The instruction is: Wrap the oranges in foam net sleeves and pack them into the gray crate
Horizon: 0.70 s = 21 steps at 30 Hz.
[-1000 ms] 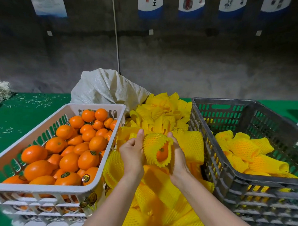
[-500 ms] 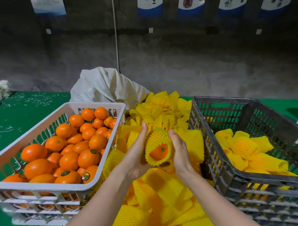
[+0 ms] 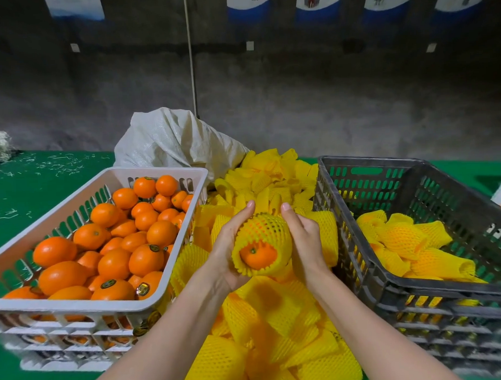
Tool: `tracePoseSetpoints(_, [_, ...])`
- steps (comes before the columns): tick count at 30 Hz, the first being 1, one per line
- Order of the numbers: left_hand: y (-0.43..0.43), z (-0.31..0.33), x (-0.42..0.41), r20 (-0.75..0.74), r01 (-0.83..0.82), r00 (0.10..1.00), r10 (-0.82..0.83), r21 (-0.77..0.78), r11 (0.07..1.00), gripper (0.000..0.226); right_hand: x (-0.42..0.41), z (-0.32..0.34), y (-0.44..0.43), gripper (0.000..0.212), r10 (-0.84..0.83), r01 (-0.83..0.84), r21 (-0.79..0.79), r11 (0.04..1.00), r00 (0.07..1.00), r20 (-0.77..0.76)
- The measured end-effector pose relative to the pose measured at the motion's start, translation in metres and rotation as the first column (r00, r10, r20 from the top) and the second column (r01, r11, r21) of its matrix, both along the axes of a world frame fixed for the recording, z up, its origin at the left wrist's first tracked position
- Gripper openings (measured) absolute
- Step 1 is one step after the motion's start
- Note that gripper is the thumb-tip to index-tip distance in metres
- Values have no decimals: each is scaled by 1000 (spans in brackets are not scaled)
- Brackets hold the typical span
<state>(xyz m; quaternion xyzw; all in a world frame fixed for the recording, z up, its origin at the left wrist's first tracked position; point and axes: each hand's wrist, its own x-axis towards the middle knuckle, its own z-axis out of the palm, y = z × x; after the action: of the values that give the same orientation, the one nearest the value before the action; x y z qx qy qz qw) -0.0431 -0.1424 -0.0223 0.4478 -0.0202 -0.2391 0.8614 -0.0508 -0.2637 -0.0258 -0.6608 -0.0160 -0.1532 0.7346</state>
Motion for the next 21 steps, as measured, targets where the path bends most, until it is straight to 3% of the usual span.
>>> tracePoseSetpoints(4, [1,2,-2,20,29,999,-29,-10,1000,43,1,-5,0,38,29,-29,-4,1000,999,22])
tracePoseSetpoints(6, [0,2,-1,57,-15,998,15,2,1000,39,1,-8,1,27,20,-19,-39,999,999,31])
tracePoseSetpoints(8, [0,2,0,119,-99,989,90,66,993,32,4,-14,0,17,-17,13,-105,994,999,-40])
tracePoseSetpoints(9, [1,3,0,144,-148,981,132,108,983,31,4,-17,-1,26,-12,-1,-100,995,992,-128])
tracePoseSetpoints(11, [4,5,3,202,-259,955,218,204,944,36,2,-22,-1,51,137,-122,65,990,938,-319])
tracePoseSetpoints(14, [3,3,4,352,-373,901,253,330,867,34,-4,-16,1,66,407,-298,333,894,851,-332])
tracePoseSetpoints(18, [-4,-6,3,498,-456,831,248,355,816,29,-4,-9,2,48,462,-348,367,862,839,-288])
tracePoseSetpoints(21, [-6,-8,9,526,-496,812,252,396,772,46,-7,-7,-1,58,497,-357,447,820,831,-249])
